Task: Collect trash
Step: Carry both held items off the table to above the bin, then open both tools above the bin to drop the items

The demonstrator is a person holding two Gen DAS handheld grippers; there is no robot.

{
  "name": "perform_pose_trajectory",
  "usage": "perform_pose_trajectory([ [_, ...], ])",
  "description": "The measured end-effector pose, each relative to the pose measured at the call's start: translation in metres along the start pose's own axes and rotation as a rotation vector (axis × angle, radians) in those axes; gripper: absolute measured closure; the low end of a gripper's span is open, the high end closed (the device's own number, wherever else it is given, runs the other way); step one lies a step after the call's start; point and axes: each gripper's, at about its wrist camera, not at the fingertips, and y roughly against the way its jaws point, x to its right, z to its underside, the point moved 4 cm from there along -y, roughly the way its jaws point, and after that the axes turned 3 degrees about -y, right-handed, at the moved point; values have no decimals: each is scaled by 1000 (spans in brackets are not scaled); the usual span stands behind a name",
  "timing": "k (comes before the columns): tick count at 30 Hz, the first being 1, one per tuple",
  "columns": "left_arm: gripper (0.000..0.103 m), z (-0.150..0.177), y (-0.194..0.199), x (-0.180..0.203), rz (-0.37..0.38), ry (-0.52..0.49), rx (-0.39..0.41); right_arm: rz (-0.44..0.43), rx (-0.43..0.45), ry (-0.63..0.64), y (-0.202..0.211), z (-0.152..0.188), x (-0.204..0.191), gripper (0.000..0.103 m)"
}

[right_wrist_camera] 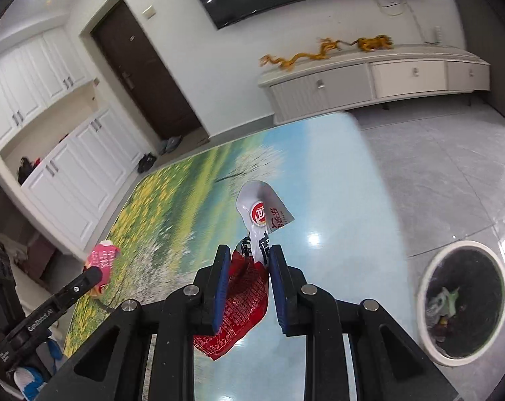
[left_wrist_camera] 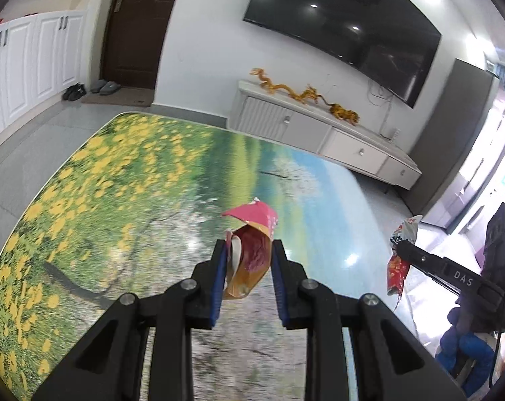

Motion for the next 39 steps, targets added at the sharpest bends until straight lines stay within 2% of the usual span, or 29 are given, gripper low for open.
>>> perform_pose_trajectory([
  [8,79,-12,-13,102,171,-132,-29,122,134,-152,65,-6,94,80],
  [17,79,2,-59,235,324,-309,-139,276,183,-327,96,7,200,80],
  [24,78,35,-119,320,371,-414,-274,337,153,-438,88,23,263,80],
  [28,76,55,-156,351,383,-419,-363,372,123,-483,76,33,294,78],
  [35,74,73,-204,387,389,-422,-438,425,62,-525,58,47,330,76],
  [36,73,74,-210,390,396,-414,-450,429,56,-530,57,48,332,71],
  [37,68,76,-213,393,407,-405,-462,432,51,-541,56,50,335,60],
  [39,55,79,-217,398,419,-394,-479,437,54,-557,57,53,340,48],
])
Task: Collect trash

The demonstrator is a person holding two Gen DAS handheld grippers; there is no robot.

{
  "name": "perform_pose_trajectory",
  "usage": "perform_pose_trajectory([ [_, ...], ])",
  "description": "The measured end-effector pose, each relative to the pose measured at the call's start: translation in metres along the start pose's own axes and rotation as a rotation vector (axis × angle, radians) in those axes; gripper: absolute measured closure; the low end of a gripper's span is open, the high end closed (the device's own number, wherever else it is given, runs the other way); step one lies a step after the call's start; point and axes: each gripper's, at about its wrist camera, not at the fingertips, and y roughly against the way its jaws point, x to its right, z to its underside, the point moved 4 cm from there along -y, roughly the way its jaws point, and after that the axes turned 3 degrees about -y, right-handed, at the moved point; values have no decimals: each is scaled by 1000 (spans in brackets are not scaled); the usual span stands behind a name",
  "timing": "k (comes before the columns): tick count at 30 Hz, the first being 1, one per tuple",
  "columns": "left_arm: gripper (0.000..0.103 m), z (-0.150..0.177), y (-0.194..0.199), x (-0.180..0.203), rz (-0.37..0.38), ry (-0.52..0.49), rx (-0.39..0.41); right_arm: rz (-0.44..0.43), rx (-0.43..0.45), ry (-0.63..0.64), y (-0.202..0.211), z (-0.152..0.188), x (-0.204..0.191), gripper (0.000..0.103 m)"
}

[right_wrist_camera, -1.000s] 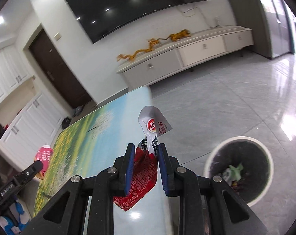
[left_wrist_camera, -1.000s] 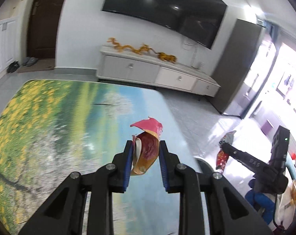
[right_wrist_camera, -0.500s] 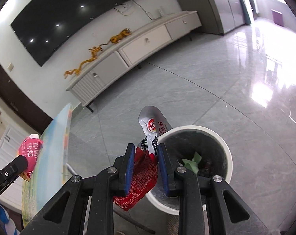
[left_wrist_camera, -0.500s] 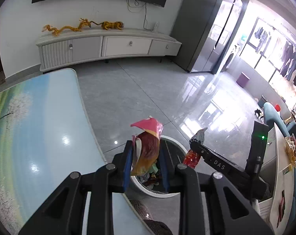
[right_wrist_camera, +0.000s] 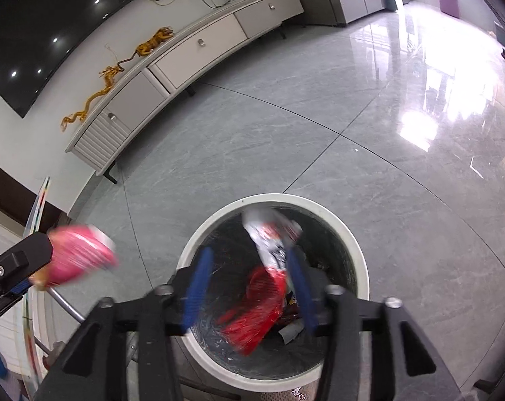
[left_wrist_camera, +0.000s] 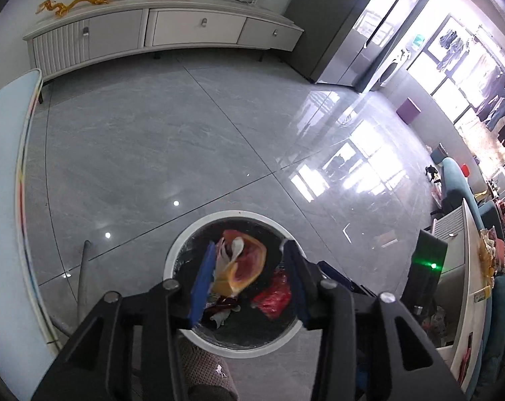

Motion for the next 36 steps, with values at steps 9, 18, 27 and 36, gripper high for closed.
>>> perform_pose_trajectory([
  [9,49,3,31,-6,-68,3,61,43,39,55,23,2,-17,39],
  [18,26,31,147,-57,-375,57,289,20,138,269,71,30,-108,15],
  [27,26,78,258,-106,-626,146,462,-31,258,468,127,81,-193,0],
  [36,12,127,321,-129,-711,228,587,-60,360,554,163,116,-237,0],
])
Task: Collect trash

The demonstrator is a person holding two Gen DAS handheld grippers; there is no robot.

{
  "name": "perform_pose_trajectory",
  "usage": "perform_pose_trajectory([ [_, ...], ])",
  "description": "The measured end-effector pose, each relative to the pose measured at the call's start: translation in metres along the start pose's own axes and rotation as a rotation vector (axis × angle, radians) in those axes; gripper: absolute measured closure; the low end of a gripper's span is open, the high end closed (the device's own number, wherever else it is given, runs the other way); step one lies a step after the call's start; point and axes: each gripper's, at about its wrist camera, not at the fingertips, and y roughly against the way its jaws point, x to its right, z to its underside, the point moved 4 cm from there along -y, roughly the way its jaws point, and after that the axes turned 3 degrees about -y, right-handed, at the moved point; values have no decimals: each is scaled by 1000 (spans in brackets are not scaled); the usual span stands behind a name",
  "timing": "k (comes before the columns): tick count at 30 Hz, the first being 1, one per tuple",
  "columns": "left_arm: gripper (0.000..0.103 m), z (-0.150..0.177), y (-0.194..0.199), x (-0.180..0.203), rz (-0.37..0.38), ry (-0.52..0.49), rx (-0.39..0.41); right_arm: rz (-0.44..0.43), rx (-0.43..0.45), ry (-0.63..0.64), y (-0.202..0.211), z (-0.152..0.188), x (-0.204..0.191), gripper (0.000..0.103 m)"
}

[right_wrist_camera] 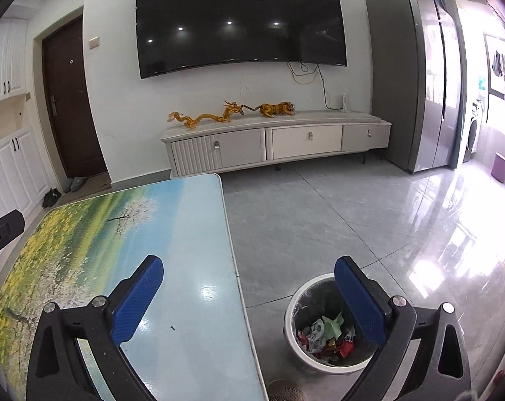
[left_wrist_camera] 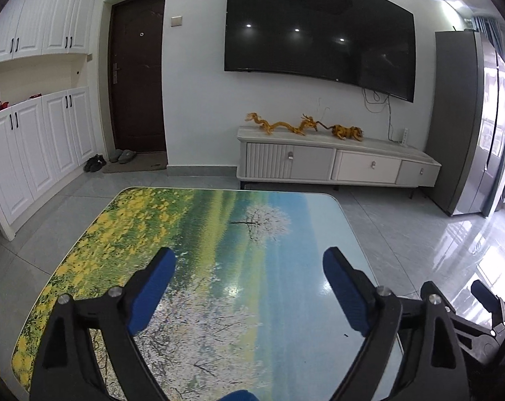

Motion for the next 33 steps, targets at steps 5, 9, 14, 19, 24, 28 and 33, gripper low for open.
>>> perform_pose_trajectory([
  [5,9,12,21,-20,-24,9,41,5,42,38,14,7,-17,0],
  [9,8,18,33,-31,-43,30,54,3,72,53,22,9,-24,0],
  [14,8,22,43,-36,-51,46,68,-3,96,51,30,10,-23,0],
  [19,8,23,53,-28,-61,22,92,3,98,23,33,12,-18,0],
  [24,8,27,51,-19,-48,15,80,8,112,39,37,13,-18,0],
  [28,8,28,52,-15,-40,12,87,22,132,41,40,13,-15,0],
  [33,8,30,51,-9,-38,8,80,33,135,45,40,13,-8,0],
])
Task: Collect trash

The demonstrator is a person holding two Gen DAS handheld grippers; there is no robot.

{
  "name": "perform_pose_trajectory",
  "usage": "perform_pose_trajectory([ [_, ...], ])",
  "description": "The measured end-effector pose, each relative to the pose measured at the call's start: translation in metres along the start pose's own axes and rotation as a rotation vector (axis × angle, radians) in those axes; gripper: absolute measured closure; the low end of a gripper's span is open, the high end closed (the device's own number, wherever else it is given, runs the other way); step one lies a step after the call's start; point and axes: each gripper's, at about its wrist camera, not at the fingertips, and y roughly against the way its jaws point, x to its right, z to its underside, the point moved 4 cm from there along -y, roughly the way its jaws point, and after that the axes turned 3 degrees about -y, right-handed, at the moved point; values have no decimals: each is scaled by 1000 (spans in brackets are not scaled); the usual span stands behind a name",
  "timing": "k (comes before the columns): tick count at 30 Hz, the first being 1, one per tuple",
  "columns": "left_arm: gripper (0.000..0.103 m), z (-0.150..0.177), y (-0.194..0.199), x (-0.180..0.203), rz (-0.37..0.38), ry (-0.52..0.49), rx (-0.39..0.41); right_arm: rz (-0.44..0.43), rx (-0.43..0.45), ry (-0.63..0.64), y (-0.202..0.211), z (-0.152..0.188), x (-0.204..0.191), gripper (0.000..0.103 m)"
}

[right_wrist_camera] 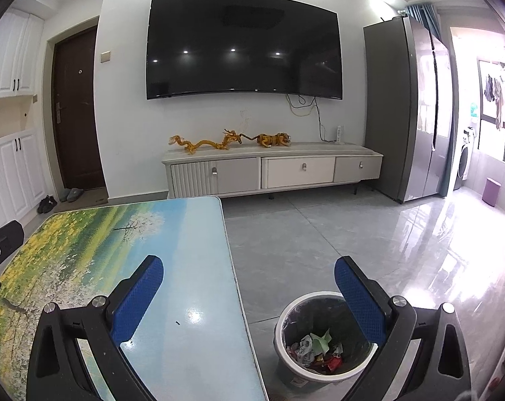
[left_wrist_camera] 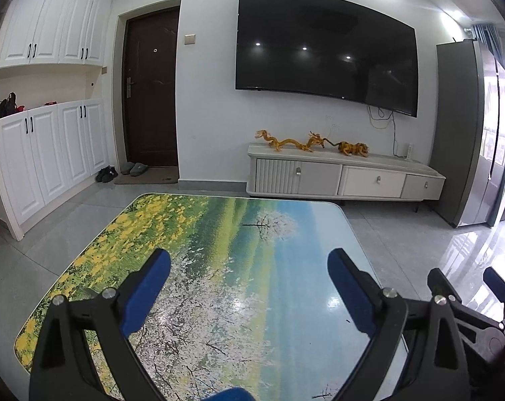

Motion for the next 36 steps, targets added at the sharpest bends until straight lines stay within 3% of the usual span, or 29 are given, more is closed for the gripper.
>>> perform_pose_trajectory([
  [9,7,-1,1,13,2,-23,-3,12,17,-22,3,-1,13,0],
  [13,1,0,2,23,2,-44,-3,17,23,-43,4,-3,21,0],
  [36,1,0,1,40,-31,-82,11,25,14,-85,2,-2,41,0],
])
